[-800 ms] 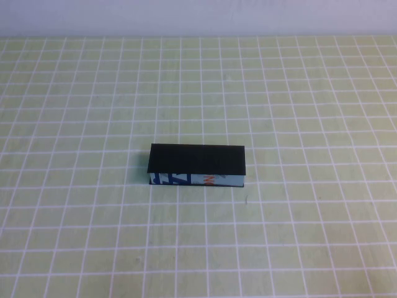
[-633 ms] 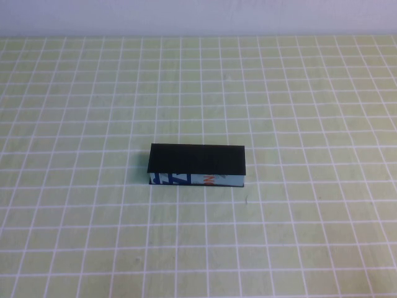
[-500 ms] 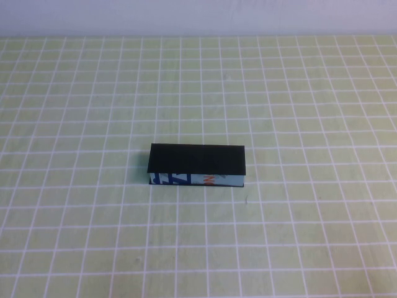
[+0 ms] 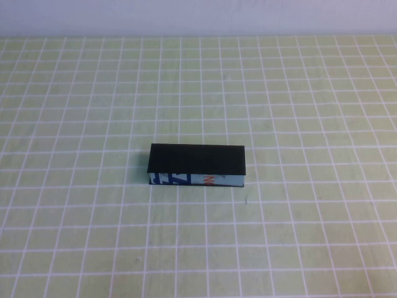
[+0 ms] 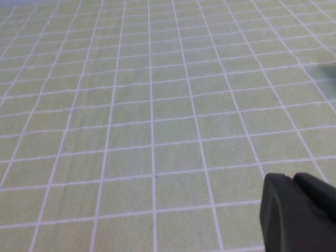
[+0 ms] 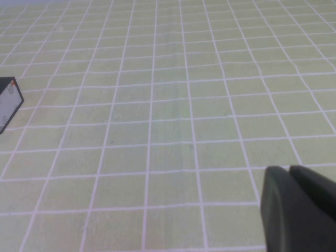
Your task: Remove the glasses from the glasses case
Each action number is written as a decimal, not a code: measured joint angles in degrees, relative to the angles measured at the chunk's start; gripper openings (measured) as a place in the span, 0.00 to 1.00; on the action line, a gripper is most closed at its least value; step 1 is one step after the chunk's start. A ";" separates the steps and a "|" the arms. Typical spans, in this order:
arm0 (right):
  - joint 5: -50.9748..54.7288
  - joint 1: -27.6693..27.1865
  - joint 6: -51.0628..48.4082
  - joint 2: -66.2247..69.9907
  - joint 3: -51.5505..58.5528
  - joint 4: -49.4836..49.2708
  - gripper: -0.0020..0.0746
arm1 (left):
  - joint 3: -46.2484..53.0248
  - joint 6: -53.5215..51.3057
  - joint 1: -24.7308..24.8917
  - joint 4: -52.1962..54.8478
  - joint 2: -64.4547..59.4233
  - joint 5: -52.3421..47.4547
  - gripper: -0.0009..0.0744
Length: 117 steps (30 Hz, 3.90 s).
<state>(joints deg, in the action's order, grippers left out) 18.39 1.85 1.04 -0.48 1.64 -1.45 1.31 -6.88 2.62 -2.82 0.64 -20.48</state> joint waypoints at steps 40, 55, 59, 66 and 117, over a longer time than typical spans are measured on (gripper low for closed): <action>0.00 0.00 0.00 0.00 0.00 0.00 0.00 | -34.73 -22.69 0.00 -39.73 -45.87 -22.49 0.01; 0.00 0.00 0.00 0.00 0.00 0.00 0.00 | -76.74 -37.18 8.81 -40.70 -95.34 -28.19 0.01; 0.00 0.00 0.00 0.00 0.00 0.00 0.00 | -87.02 -38.76 10.81 -42.93 -106.28 -32.26 0.01; 0.00 0.00 0.00 0.00 0.00 0.00 0.00 | -100.61 -39.76 11.68 -45.89 -121.23 -36.66 0.01; 25.19 0.15 -22.28 50.28 -37.05 -34.90 0.00 | -102.86 -39.86 11.93 -39.60 -130.27 -36.93 0.01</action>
<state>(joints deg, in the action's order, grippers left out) 43.58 2.00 -21.24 49.81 -35.41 -36.35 -101.54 -46.74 14.55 -42.42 -129.62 -57.40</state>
